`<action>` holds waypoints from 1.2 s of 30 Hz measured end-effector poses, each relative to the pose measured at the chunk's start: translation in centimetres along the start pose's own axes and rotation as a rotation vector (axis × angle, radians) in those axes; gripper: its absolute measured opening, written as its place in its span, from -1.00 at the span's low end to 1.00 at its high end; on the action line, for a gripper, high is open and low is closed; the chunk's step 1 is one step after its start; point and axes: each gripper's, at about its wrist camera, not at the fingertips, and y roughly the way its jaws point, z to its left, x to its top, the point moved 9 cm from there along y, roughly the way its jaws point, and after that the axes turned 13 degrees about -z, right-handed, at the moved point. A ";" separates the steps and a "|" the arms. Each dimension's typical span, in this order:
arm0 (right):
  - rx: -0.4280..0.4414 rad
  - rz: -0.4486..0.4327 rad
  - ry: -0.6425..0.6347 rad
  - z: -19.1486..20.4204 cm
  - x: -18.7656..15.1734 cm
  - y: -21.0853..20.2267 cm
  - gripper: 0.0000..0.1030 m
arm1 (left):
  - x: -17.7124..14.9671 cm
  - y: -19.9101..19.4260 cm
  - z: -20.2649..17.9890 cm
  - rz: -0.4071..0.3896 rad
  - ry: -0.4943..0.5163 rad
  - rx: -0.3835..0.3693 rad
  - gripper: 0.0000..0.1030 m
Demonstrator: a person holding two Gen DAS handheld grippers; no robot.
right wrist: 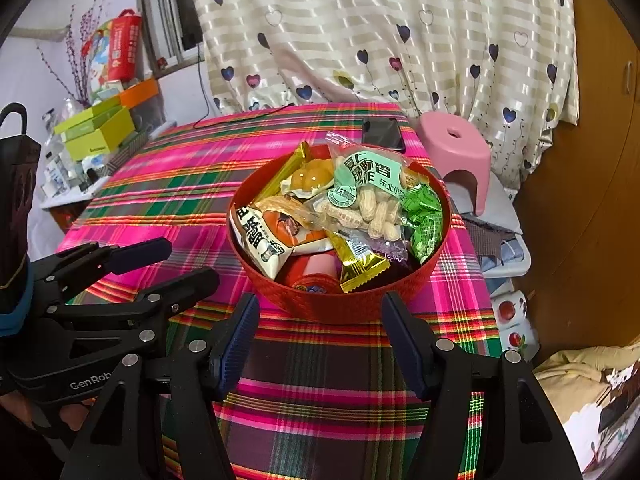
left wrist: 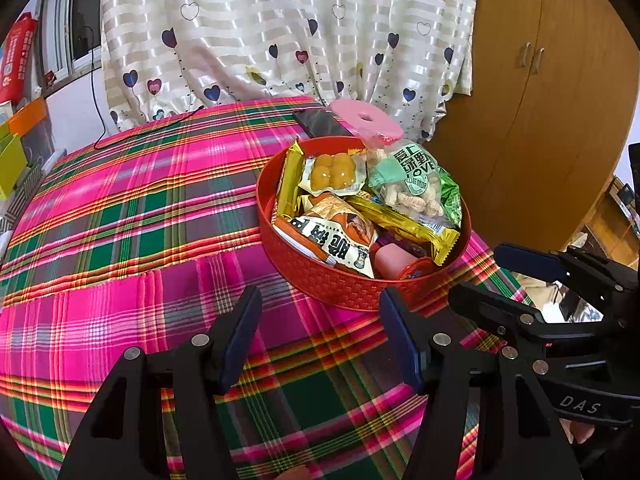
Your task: Organize snacks
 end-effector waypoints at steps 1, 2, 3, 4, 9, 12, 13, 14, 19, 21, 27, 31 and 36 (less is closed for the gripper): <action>0.001 0.000 -0.001 0.0 0.0 0.0 0.22 | 0.0 0.0 0.0 0.000 0.000 0.000 0.20; 0.001 0.000 -0.001 0.0 0.0 0.0 0.22 | -0.1 0.1 0.0 0.001 0.000 0.000 0.20; 0.001 -0.001 0.000 0.0 0.0 0.0 0.22 | -0.1 0.1 0.0 0.000 -0.001 0.000 0.20; 0.001 -0.001 0.000 0.0 0.0 0.0 0.22 | -0.1 0.1 0.0 0.000 0.000 0.001 0.20; 0.002 0.000 0.001 0.0 -0.1 0.1 0.22 | -0.1 0.1 0.1 0.001 0.001 0.001 0.20; 0.002 0.000 0.000 0.0 -0.1 0.1 0.22 | -0.2 0.2 0.1 0.002 -0.001 0.001 0.20; 0.002 0.001 0.000 0.0 -0.2 0.1 0.22 | -0.2 0.2 0.1 0.003 -0.003 0.001 0.20; 0.002 0.001 0.002 0.0 -0.2 0.1 0.22 | -0.3 0.2 0.2 0.003 -0.004 0.002 0.20; 0.002 0.000 0.000 0.0 -0.2 0.1 0.22 | -0.4 0.2 0.3 0.002 -0.006 0.006 0.20; 0.002 0.001 0.001 0.0 -0.1 0.1 0.22 | -0.4 0.2 0.4 0.003 -0.007 0.008 0.20; 0.002 0.002 0.002 0.0 -0.2 0.1 0.22 | -0.4 0.1 0.3 0.002 -0.006 0.008 0.20; 0.002 0.002 0.002 0.0 -0.1 0.1 0.22 | -0.4 0.2 0.4 0.003 -0.007 0.007 0.20; 0.002 0.002 0.003 0.0 -0.2 0.1 0.22 | -0.4 0.1 0.4 0.003 -0.005 0.007 0.20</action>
